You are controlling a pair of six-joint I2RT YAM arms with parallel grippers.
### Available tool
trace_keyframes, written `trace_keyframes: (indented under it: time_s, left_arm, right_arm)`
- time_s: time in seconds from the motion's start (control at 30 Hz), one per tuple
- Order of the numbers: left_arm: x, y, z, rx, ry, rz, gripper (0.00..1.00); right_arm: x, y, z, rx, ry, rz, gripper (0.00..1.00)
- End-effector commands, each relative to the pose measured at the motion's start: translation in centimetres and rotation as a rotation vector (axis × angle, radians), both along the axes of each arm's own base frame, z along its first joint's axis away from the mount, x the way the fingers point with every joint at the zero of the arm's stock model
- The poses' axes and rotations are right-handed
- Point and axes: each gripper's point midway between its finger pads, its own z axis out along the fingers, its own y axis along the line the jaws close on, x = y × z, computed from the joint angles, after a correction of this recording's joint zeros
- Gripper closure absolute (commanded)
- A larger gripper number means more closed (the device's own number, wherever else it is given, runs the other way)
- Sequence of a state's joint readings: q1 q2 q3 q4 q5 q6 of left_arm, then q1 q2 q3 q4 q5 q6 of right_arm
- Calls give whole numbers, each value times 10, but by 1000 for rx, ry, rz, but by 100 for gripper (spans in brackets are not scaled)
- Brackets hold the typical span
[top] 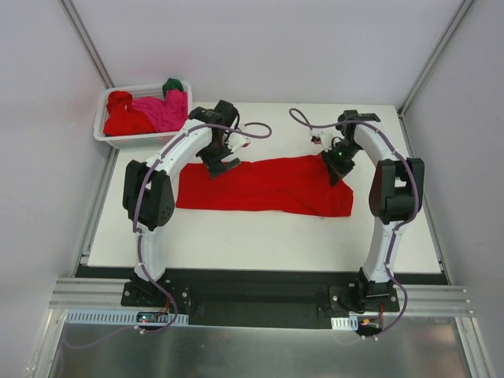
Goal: Fold and stack the t-shirts
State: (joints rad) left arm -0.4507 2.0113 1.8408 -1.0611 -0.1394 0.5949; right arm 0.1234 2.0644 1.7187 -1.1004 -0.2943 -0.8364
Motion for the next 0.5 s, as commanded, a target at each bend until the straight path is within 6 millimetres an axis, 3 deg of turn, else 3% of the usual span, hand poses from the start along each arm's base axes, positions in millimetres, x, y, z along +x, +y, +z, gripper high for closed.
trace_keyframes:
  time_s: [0.0,0.47]
  left_arm:
    - [1,-5,5,14,3,-29,0]
    - [-2,-1,8,22,-3,-30,1]
  right_arm:
    - [-5,-9,29,-46,-42,50,99]
    - [15,-23,30,-134,-120,52,99]
